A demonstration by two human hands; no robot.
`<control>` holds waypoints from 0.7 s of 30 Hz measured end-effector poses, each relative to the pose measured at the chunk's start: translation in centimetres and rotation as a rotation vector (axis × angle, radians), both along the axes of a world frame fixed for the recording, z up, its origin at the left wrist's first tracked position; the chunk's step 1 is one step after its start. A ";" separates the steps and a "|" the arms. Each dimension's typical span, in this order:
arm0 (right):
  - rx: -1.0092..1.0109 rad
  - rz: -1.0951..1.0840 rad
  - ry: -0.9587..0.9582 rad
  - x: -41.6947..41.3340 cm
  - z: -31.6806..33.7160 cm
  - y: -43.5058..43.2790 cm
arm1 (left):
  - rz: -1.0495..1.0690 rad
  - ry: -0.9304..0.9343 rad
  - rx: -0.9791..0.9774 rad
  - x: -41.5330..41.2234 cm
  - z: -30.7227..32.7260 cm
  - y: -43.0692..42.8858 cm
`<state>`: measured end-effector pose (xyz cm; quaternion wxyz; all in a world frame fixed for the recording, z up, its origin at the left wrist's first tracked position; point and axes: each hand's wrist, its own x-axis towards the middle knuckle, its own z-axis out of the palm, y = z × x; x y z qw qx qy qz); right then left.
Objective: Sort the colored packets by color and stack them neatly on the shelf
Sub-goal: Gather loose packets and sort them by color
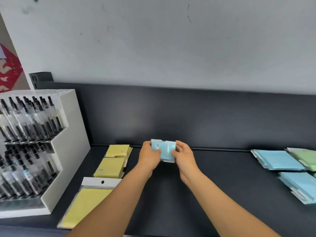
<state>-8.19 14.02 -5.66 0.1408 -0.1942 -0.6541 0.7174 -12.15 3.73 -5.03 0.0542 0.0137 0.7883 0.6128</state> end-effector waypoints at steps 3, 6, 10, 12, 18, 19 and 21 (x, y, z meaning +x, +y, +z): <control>0.045 0.001 -0.010 -0.5 -0.3 -0.8 | -0.036 -0.020 -0.062 -1.1 0.0 -1.0; 0.079 0.011 -0.030 -1.0 -0.4 -1.4 | -0.056 -0.044 -0.077 -2.1 -0.2 -1.5; 0.115 0.029 -0.060 -2.1 -0.2 -1.6 | -0.053 -0.057 -0.068 -3.1 -0.4 -1.6; 0.138 0.051 -0.089 -2.7 -0.2 -1.8 | -0.060 -0.083 -0.074 -3.4 -0.3 -1.6; 0.239 0.044 -0.262 -4.8 -2.0 -2.0 | -0.054 -0.133 -0.183 -3.9 -1.5 -1.6; 0.296 0.042 -0.264 -5.0 -2.5 -2.0 | -0.049 -0.132 -0.190 -3.9 -1.8 -1.6; 0.389 0.044 -0.265 -5.3 -3.0 -2.1 | -0.048 -0.135 -0.190 -3.7 -2.0 -1.3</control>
